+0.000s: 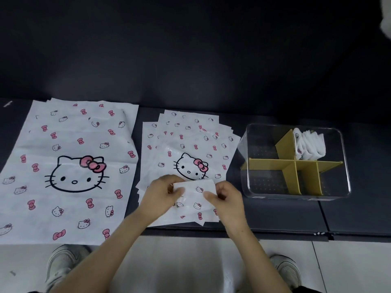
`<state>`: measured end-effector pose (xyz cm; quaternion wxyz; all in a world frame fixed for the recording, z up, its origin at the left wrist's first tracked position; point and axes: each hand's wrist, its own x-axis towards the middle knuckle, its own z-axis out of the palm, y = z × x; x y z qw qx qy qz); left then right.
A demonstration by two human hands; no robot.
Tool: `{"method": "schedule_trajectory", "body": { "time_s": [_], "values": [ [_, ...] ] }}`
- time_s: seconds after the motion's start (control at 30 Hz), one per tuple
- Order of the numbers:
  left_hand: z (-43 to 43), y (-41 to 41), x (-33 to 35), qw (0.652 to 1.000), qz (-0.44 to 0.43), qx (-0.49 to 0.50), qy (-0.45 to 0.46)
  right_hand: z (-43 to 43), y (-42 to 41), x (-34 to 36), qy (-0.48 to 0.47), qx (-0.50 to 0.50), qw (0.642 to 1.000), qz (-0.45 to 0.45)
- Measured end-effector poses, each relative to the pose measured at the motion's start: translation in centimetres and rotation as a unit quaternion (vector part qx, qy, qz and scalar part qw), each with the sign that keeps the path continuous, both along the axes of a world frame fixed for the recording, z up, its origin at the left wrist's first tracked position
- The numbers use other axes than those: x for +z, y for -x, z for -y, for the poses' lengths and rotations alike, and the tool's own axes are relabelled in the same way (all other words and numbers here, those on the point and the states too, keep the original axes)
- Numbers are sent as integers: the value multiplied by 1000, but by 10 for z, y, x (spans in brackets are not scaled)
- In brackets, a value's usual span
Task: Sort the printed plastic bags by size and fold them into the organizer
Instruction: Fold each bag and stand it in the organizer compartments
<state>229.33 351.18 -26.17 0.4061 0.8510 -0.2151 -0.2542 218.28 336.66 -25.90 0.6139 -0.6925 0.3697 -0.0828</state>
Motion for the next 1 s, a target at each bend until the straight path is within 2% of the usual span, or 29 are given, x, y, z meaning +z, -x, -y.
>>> {"method": "schedule_trajectory", "body": {
  "time_s": [0.13, 0.23, 0.3, 0.4, 0.47, 0.53, 0.6, 0.7, 0.77, 0.83, 0.9, 1.0],
  "values": [
    [12, 1, 45, 990, -117, 17, 73, 19, 14, 35, -139, -20, 989, 37],
    [37, 7, 66, 984, -144, -17, 103, 47, 34, 61, -217, 1, 976, 37],
    [61, 14, 74, 980, -150, -52, 120, 66, 52, 73, -189, -2, 982, 28],
    [107, 27, 77, 977, -128, -111, 129, 100, 76, 88, -77, -64, 994, 32],
    [142, 34, 70, 982, -41, -133, 129, 131, 91, 94, -3, -157, 987, 46],
    [180, 38, 61, 974, 147, -134, 108, 164, 103, 98, 62, -258, 963, 56],
    [218, 40, 58, 942, 280, -157, 93, 192, 111, 101, 134, -320, 937, 39],
    [270, 40, 55, 872, 409, -258, 77, 223, 112, 101, 227, -356, 906, 8],
    [298, 37, 55, 821, 453, -344, 52, 237, 107, 99, 272, -348, 897, -18],
    [314, 34, 55, 783, 460, -418, 10, 249, 102, 93, 289, -331, 898, -35],
    [322, 27, 49, 767, 465, -442, -21, 258, 96, 85, 299, -306, 903, -33],
    [318, 15, 45, 759, 489, -429, 10, 262, 86, 78, 307, -277, 910, -15]
  ]
}}
